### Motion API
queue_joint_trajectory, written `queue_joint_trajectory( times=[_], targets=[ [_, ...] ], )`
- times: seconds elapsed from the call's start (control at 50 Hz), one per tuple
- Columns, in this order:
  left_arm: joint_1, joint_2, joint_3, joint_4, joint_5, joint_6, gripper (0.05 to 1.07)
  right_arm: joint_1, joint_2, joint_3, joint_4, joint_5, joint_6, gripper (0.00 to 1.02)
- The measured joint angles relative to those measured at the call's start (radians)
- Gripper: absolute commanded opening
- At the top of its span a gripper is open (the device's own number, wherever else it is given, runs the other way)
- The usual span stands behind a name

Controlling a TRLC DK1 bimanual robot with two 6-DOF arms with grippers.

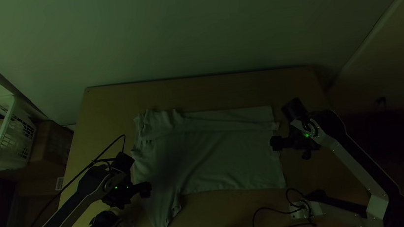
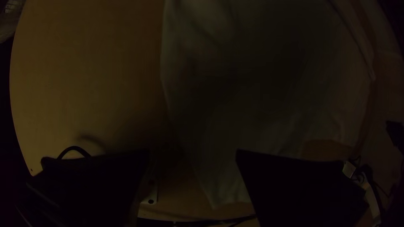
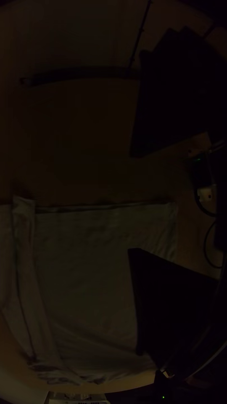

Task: Fold the t-shirt

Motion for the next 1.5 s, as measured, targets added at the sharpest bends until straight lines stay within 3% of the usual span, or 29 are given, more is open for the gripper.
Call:
queue_joint_trajectory(
  times=[0.2, 0.34, 0.54, 0.62, 0.82, 0.94, 1.0, 1.28, 1.38, 1.5],
  targets=[
    [-0.032, 0.046, -0.031, 0.045, 0.0, -0.007, 1.01, -0.002, 0.003, -0.02, -0.001, -0.016, 0.003, 0.95],
    [-0.068, 0.093, -0.039, 0.07, 0.0, -0.007, 0.95, -0.014, 0.006, -0.044, 0.001, -0.075, 0.003, 0.92],
    [-0.104, 0.159, -0.041, 0.115, 0.0, -0.007, 0.95, -0.033, 0.006, -0.071, 0.001, -0.132, 0.002, 0.92],
    [-0.116, 0.19, -0.042, 0.129, 0.0, -0.006, 0.87, -0.035, 0.006, -0.079, 0.002, -0.137, 0.001, 0.92],
    [-0.128, 0.23, -0.039, 0.134, -0.011, 0.0, 0.51, -0.035, 0.006, -0.106, 0.004, -0.156, -0.022, 0.92],
    [-0.145, 0.23, -0.036, 0.139, -0.024, 0.013, 0.08, -0.035, 0.003, -0.139, 0.004, -0.162, -0.047, 0.91],
    [-0.159, 0.225, -0.034, 0.151, -0.046, 0.025, 0.08, -0.035, 0.003, -0.164, 0.004, -0.171, -0.059, 0.85],
    [-0.166, 0.2, -0.033, 0.205, -0.064, 0.051, 0.08, -0.034, 0.04, -0.287, 0.004, -0.219, -0.103, 0.83],
    [-0.157, 0.192, -0.024, 0.203, -0.066, 0.058, 0.08, -0.034, 0.068, -0.3, 0.006, -0.234, -0.113, 0.69],
    [-0.136, 0.183, 0.006, 0.195, -0.068, 0.074, 0.08, -0.035, 0.094, -0.328, 0.032, -0.241, -0.127, 0.68]
  ],
)
